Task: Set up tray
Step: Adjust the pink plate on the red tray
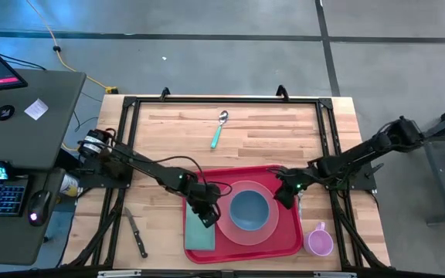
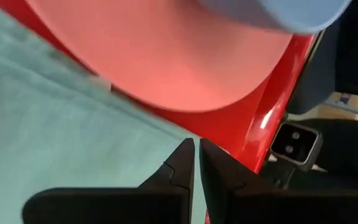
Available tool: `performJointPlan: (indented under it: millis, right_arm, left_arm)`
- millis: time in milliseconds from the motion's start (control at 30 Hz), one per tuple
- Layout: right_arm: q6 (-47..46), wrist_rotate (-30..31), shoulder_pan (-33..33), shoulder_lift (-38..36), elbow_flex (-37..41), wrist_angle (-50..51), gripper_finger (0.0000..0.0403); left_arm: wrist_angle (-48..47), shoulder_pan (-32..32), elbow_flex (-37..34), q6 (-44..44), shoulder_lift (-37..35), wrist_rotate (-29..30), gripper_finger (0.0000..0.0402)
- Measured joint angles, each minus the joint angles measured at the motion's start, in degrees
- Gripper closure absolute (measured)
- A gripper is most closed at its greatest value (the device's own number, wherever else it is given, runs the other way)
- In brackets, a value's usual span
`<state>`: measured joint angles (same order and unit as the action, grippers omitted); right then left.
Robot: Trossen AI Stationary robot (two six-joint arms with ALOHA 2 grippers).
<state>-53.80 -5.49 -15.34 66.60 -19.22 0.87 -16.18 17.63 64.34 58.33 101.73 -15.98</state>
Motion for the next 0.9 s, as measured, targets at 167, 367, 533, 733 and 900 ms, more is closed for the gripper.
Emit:
performJointPlan:
  millis: [167,367,533,733,900]
  right_arm:
    - [0.30,1.52,-0.60,4.63,-0.49,-3.04,0.0263]
    - [1.53,1.23,-0.57,10.62,-2.62,-6.02,0.0264]
    - [1.44,1.10,-0.97,13.23,-3.65,-7.28,0.0288]
    - [0.24,-0.50,-1.08,11.13,-3.65,-4.50,0.0347]
    - [0.71,-4.65,-1.12,10.50,-3.67,-2.05,0.0388]
  left_arm:
    - [-4.49,-0.01,0.63,0.09,-1.80,1.28,0.0341]
    - [-6.72,-0.01,0.58,0.47,-3.78,1.24,0.0341]
    - [-8.31,0.01,0.63,0.96,-4.63,1.13,0.0341]
    - [-9.92,0.01,0.71,1.96,-5.66,1.51,0.0341]
    - [-10.42,0.01,0.59,2.00,-5.94,1.55,0.0341]
